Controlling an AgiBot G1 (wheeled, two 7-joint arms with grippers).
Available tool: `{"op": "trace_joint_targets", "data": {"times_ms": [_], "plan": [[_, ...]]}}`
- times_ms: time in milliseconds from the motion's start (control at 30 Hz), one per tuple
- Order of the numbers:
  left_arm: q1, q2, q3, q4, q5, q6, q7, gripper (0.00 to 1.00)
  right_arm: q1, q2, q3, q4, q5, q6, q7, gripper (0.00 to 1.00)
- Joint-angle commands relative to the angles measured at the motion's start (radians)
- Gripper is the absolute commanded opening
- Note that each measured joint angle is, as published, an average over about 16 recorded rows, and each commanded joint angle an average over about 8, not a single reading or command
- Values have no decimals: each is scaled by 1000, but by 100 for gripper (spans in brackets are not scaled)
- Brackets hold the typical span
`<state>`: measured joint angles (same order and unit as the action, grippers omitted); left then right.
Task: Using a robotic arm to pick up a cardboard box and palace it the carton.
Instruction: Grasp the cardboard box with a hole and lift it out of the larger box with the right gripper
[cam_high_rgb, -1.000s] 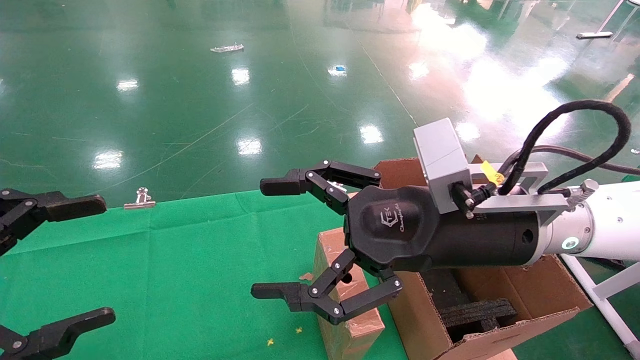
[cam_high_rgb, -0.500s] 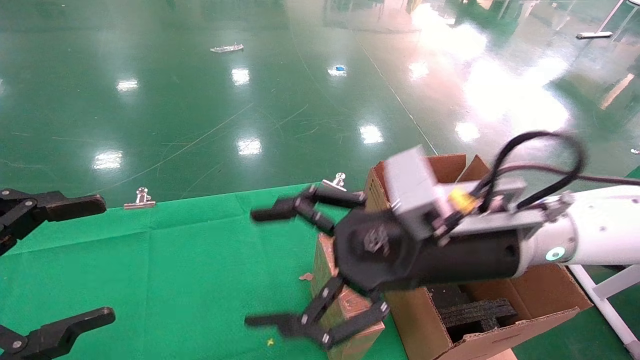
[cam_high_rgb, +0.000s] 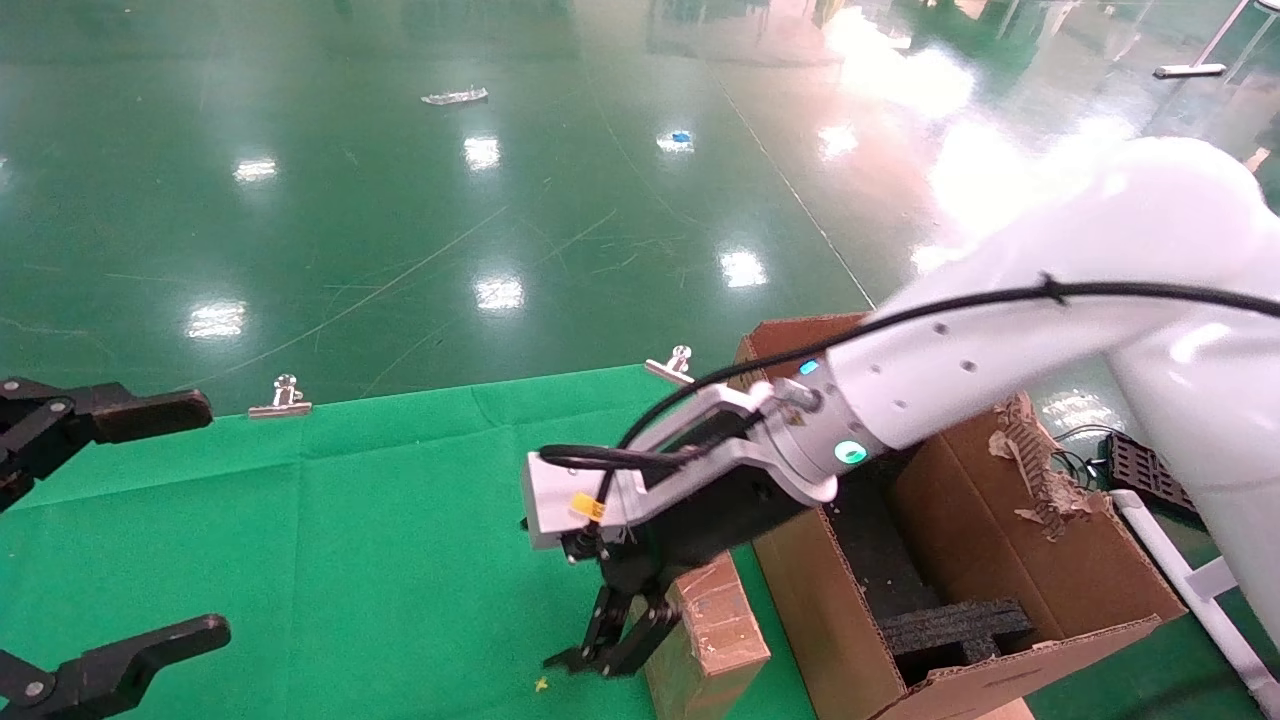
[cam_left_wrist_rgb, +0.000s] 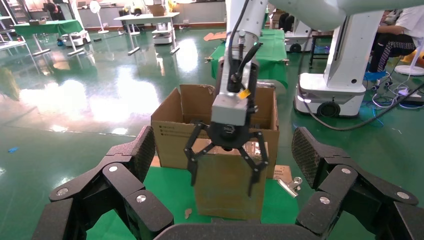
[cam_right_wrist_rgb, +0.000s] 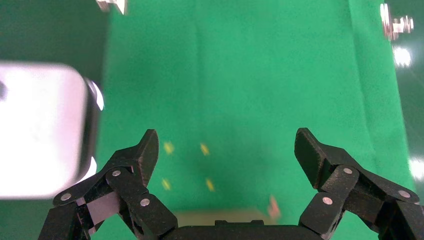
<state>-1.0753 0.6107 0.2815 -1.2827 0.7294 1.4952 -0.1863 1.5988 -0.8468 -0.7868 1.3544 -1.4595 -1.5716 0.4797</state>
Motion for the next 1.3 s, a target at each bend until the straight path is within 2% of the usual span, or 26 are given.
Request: {"op": "trace_joint_targets", "data": {"times_ms": [33,300,533,767,1067,1200,1300], "plan": [[0,0,0,0,0,0,0,100,58,-26,-59,0,-60,-6,20,100],[0,0,1,0,-1,0,0,100,316,30,-262,2,-40,-18,91,100],[0,-1,1,0,-1,-1,1,100,483,49,-478,6,12,-13,87,100],[0,-1,2,0,-1,-1,1,100,548,19,-660,5,90,-6,67,100],[-1,-1,2,0,-2,-1,1,100,601,-30,-803,3,172,10,79,100],[-1,-1,3,0,-2,-1,1,100,622,-51,-849,1,173,19,113,100],[-1,-1,3,0,-2,-1,1,100,639,-57,-875,-5,162,35,191,100]]}}
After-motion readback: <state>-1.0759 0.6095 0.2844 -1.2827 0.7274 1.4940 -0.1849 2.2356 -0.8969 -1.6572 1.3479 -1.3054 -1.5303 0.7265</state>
